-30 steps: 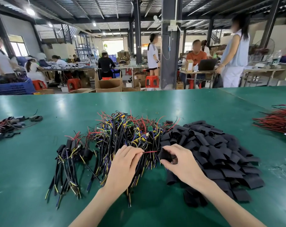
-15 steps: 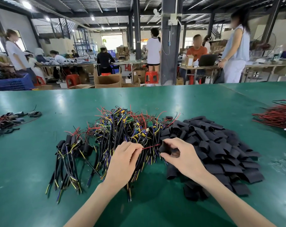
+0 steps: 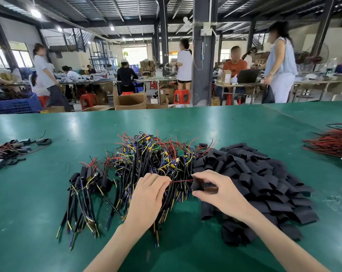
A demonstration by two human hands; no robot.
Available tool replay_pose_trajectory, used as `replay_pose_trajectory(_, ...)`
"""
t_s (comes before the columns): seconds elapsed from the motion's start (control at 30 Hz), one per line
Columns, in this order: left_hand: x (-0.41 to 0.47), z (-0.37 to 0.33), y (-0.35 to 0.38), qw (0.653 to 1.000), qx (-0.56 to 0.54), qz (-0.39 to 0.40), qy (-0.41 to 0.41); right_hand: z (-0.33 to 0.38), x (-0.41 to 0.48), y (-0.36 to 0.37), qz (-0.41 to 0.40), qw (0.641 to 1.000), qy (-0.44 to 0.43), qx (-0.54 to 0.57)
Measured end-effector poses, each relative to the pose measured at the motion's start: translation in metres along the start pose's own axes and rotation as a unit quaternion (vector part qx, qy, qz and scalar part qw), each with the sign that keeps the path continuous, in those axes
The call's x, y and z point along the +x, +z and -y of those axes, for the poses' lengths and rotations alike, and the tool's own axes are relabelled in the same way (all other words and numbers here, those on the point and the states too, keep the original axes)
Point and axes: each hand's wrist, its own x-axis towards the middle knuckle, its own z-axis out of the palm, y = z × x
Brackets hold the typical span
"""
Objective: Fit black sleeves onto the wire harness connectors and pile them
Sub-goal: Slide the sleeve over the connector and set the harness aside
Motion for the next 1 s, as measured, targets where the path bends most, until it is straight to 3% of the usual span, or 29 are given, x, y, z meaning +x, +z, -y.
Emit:
replay_pose_trajectory(0.33,0.002,0.003,-0.005,0.99,0.112,-0.009,0.085,0.002,0.003,-0.01,0.059,0.995,0.072,0.045)
replay_pose_trajectory(0.57,0.005,0.0,-0.012,0.982,0.139,-0.003,0.126,0.008,0.001,-0.01,0.1,0.993,0.055,0.009)
replay_pose_trajectory(0.63,0.002,-0.005,-0.01,0.985,0.117,0.019,0.124,0.008,0.001,-0.006,0.082,0.991,-0.002,-0.105)
replay_pose_trajectory(0.77,-0.004,-0.026,0.002,0.991,0.012,0.086,0.103,0.008,-0.004,0.017,0.074,0.939,-0.132,-0.308)
replay_pose_trajectory(0.87,-0.005,-0.036,0.0,0.983,-0.16,0.089,0.026,0.009,-0.007,0.03,0.083,0.925,-0.156,-0.335)
replay_pose_trajectory(1.0,-0.006,-0.027,-0.005,0.974,-0.188,0.126,-0.018,0.005,-0.008,0.028,0.075,0.929,-0.126,-0.34)
